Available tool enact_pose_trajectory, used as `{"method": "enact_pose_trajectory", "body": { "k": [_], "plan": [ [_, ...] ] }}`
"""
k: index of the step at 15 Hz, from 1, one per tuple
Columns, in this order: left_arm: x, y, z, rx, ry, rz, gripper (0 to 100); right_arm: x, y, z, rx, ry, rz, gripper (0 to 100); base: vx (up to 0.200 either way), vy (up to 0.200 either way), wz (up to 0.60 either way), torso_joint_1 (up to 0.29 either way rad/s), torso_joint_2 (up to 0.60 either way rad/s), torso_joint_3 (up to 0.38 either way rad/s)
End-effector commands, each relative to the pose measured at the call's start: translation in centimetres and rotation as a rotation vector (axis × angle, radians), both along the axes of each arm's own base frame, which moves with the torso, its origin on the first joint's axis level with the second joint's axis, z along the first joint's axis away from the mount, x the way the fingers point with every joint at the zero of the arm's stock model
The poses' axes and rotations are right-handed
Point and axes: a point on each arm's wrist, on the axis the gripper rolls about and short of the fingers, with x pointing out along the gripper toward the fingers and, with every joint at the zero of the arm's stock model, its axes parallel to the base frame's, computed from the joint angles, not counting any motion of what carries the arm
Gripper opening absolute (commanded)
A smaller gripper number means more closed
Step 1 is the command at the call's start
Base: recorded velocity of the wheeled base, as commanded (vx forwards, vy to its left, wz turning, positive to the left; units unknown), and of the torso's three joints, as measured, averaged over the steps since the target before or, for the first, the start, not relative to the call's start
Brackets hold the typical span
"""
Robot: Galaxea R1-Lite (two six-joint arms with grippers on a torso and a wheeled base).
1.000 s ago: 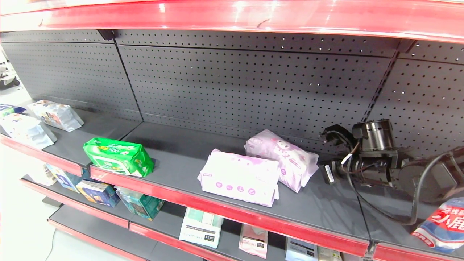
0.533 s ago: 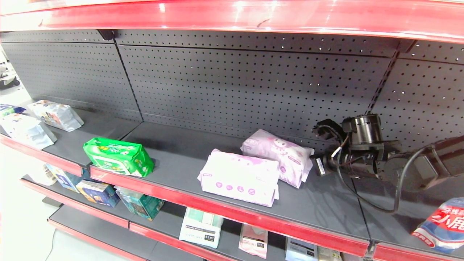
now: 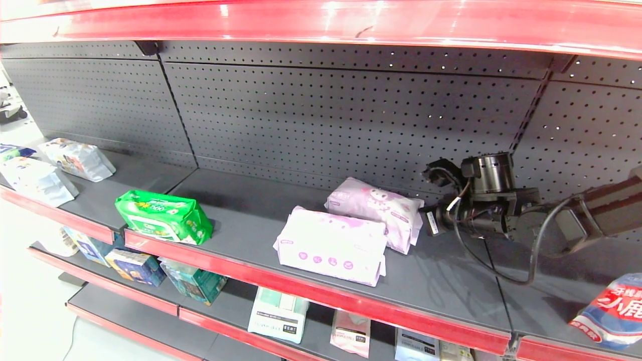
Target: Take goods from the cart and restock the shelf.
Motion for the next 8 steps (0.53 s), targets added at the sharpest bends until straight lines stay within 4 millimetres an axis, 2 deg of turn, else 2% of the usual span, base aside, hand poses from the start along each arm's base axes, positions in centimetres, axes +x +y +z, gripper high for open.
{"method": "enact_pose_trajectory", "body": {
  "k": [1,8],
  "plan": [
    [0.0,0.0,0.0,0.000,0.001,0.000,100,0.1,0.6,-0.2,-0.002,0.002,0.014,0,0.000,0.000,0.00,0.000,0.00,0.000],
    [0.0,0.0,0.0,0.000,0.001,0.000,100,1.1,1.4,0.1,0.008,-0.023,0.023,0,0.000,0.000,0.00,0.000,0.00,0.000]
  ]
}}
